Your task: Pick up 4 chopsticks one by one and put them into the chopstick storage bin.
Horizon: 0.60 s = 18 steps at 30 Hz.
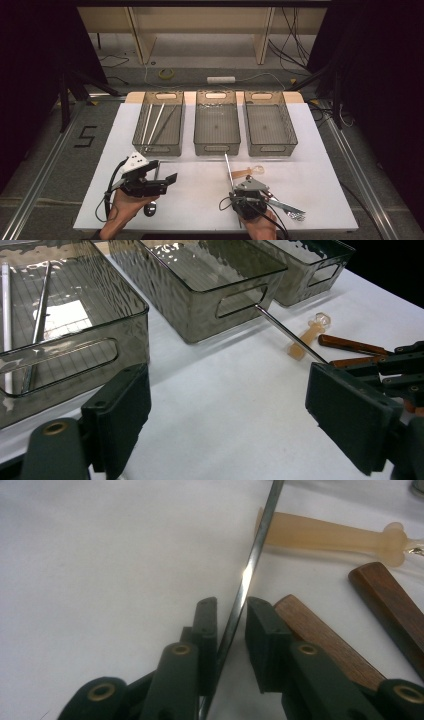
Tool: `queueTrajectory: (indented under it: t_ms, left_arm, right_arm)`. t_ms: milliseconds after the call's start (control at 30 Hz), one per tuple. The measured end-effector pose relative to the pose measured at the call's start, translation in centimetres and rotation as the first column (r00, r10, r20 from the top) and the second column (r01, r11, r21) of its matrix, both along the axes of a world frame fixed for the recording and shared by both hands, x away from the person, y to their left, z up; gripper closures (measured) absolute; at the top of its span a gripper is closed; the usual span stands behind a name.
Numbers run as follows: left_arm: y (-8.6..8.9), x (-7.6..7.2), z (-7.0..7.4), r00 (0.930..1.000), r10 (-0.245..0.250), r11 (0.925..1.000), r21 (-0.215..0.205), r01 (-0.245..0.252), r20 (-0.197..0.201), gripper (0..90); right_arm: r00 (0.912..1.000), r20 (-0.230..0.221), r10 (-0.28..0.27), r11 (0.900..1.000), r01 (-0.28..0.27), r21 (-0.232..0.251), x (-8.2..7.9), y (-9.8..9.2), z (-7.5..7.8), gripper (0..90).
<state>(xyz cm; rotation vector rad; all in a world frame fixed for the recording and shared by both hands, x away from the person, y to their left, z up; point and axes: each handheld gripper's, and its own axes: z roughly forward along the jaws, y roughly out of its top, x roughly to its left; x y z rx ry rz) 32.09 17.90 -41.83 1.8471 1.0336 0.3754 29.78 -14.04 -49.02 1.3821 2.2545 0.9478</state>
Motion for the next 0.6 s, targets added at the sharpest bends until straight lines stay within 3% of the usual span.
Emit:
queueTrajectory:
  t_ms: [133, 367, 500, 600]
  left_arm:
    - [-0.1, -0.1, 0.0, 0.9999, -0.01, 0.9999, -0.003, 0.01, -0.001, 17.8]
    - [-0.3, -0.3, 0.0, 0.9998, -0.02, 0.9998, 0.001, 0.02, -0.004, 18.1]
    - [-0.3, -0.2, 0.0, 0.9998, -0.021, 0.9998, 0.002, 0.021, -0.003, 18.2]
    - [-0.2, -0.2, 0.0, 0.9998, -0.02, 0.9998, 0.0, 0.02, -0.003, 18.2]
  right_arm:
    - [0.9998, -0.016, -0.007, 1.0, 0.008, 0.02, 0.2, -0.4, 0.0, 79.5]
    - [0.9957, -0.073, -0.058, 0.993, 0.065, 0.097, 0.8, -1.2, 0.1, 86.2]
    - [0.9934, -0.103, -0.051, 0.988, 0.065, 0.137, 0.8, -1.4, 0.1, 86.5]
    - [0.9954, -0.088, -0.038, 0.989, 0.05, 0.142, 0.7, -1.2, 0.4, 86.6]
